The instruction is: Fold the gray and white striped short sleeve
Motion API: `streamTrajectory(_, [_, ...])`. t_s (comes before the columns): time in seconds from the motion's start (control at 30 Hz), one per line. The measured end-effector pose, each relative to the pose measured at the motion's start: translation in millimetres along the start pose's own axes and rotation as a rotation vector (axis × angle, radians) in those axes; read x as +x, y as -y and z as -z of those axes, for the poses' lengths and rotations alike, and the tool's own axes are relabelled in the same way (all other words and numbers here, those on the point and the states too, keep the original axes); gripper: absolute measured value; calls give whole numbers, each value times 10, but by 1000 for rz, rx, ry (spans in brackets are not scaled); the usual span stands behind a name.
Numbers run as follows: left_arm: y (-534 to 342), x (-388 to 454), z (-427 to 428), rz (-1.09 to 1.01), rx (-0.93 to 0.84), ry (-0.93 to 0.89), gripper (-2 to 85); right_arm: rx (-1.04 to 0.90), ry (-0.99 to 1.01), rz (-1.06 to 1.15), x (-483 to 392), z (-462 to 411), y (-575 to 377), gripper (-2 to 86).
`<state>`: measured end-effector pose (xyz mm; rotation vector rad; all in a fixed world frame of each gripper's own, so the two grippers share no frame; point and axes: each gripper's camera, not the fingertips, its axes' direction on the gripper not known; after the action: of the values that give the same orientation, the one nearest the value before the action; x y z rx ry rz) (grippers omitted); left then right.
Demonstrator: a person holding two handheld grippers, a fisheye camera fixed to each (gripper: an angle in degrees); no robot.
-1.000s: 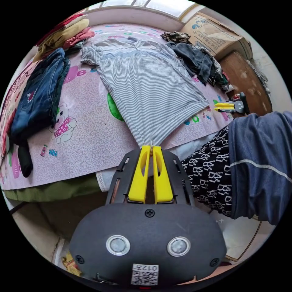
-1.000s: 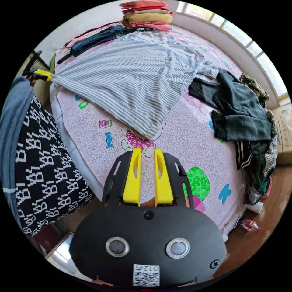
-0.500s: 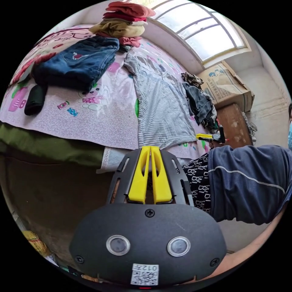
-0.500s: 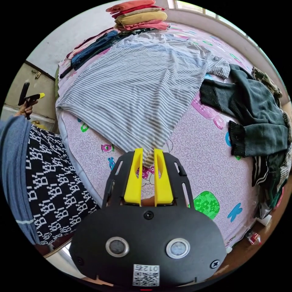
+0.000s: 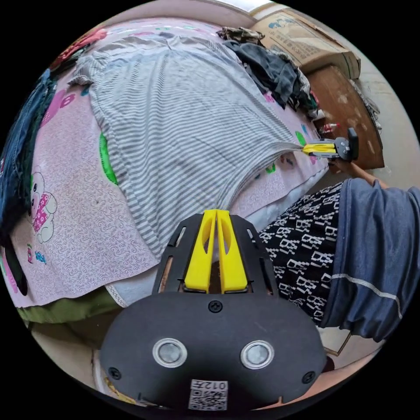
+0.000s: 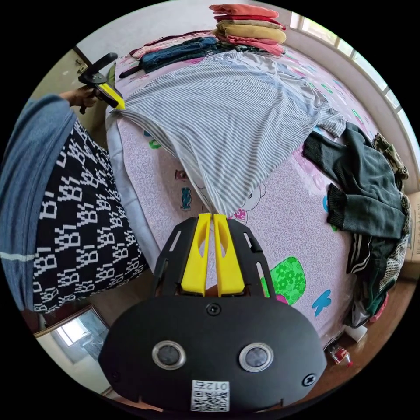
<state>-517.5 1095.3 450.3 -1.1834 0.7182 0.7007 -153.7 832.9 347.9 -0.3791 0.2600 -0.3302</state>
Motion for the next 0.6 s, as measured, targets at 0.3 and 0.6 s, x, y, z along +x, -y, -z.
streamTrajectory(0.3, [-25,157,-138,-22,-131,-70,-2,-25,92,-277,349,-315,-1165,2])
streamTrajectory(0.6, [1424,-208,772,126,537,-68,-2,547,205,-919,1922,-213,-1413,7])
